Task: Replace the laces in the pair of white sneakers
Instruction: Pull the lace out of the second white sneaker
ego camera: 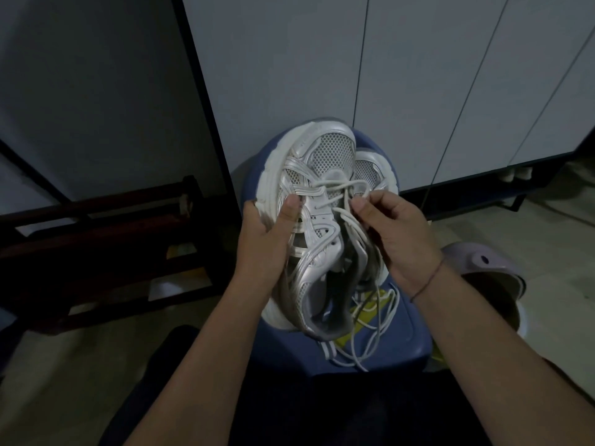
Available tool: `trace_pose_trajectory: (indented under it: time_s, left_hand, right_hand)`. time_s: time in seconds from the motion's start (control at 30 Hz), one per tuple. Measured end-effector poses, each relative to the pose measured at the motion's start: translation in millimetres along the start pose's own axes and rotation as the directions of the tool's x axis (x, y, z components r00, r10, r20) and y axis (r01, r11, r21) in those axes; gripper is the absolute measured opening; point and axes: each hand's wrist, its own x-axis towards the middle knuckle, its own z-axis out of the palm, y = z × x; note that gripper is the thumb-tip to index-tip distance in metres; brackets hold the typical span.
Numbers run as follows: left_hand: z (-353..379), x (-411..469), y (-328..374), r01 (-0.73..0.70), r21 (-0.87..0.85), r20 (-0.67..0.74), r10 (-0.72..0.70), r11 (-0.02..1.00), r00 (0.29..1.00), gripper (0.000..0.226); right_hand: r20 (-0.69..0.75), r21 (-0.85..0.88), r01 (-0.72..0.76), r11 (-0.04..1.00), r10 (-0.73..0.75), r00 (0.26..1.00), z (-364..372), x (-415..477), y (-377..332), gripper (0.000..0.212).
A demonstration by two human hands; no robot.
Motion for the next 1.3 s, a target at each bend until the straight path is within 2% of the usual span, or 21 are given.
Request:
trace_pose_trajectory:
  time_s: [0.07,0.13,0.2,0.3,0.37,0.43,0.53,0.63,0.7,0.8,0.9,0.97,1.03,1.17,1.3]
  left_hand:
    - [-1.6,0.4,0.5,0.009,-0.009,0.004,-0.009,1.0,1.0,0.025]
    - [-3.8,1.2,0.4,0.009,-0.016,-0.001,-0.009,1.0,1.0,0.026]
    - [-5.0,0.8,0.8,0.005,-0.008,0.0,-0.005,1.0,1.0,0.028]
    - [-3.4,-0.8,-0.7,0.001,0.025,0.013,-0.001,1.0,1.0,0.027]
    - [-2.0,-1.2,-1.2,0.014,0.03,0.008,-0.014,0.999,1.0,0.025]
    - [-1.7,-0.5,-1.5,0.028,0.013,-0.003,-0.028,1.0,1.0,0.027]
    - [-1.5,0.4,-1.4,0.029,0.002,-0.014,-0.028,1.0,0.999,0.032]
    - [-0.7,0.1,-2.5,0.026,0.007,-0.007,-0.026,1.0,1.0,0.035]
    - [-1.3,-0.2,-3.3,0.028,0.014,0.004,-0.028,1.0,1.0,0.036]
    - [-3.0,-1.2,-1.9,0.031,0.009,0.015,-0.031,0.999,0.999,0.04]
    - [-4.6,-0.2,-0.3,0.033,-0.011,-0.002,-0.033,0.999,0.999,0.048]
    - [-4.7,0.1,0.2,0.04,-0.014,-0.012,-0.04,0.999,0.999,0.038]
    - [-4.2,0.5,-0.8,0.05,-0.014,-0.018,-0.05,0.999,0.999,0.035]
    - [-3.6,0.8,-1.1,0.057,-0.042,-0.021,-0.058,0.998,0.998,0.037]
    - [-3.5,0.9,-1.4,0.046,-0.022,-0.012,-0.046,0.999,0.999,0.036]
  right_hand:
    - [0.045,0.174,-0.111,0.978,0.105,0.993,-0.8,1.6,-3.7,0.01]
    - [0.125,0.369,-0.233,0.899,0.201,0.972,-6.2,4.5,-12.3,0.015]
    - [0.222,0.47,-0.31,0.827,0.229,0.948,-11.4,6.9,-20.9,0.021]
    - [0.221,0.449,-0.329,0.831,0.253,0.942,-12.3,5.8,-20.9,0.023]
    - [0.129,0.329,-0.276,0.903,0.246,0.961,-9.9,3.8,-15.2,0.017]
    - [0.073,0.232,-0.191,0.954,0.179,0.981,-6.6,1.1,-10.3,0.015]
    - [0.034,0.182,-0.109,0.977,0.105,0.994,-3.2,-2.0,-6.2,0.011]
    - [0.001,0.15,-0.111,0.982,0.112,0.994,-0.9,-2.9,-6.0,0.015]
    - [-0.009,0.198,-0.159,0.967,0.164,0.986,-1.6,-1.7,-5.4,0.02]
    - [0.072,0.403,-0.256,0.878,0.248,0.966,-8.0,3.1,-9.3,0.02]
    - [0.156,0.625,-0.275,0.731,0.228,0.961,-23.6,11.8,-18.5,0.032]
    - [0.147,0.661,-0.269,0.7,0.23,0.962,-30.3,13.7,-22.2,0.034]
    - [0.114,0.591,-0.256,0.765,0.234,0.965,-28.1,12.4,-20.3,0.025]
    - [0.056,0.297,-0.196,0.935,0.188,0.981,-7.0,2.6,-9.8,0.006]
    - [0.009,0.17,-0.131,0.977,0.131,0.991,2.4,-4.4,-6.3,0.009]
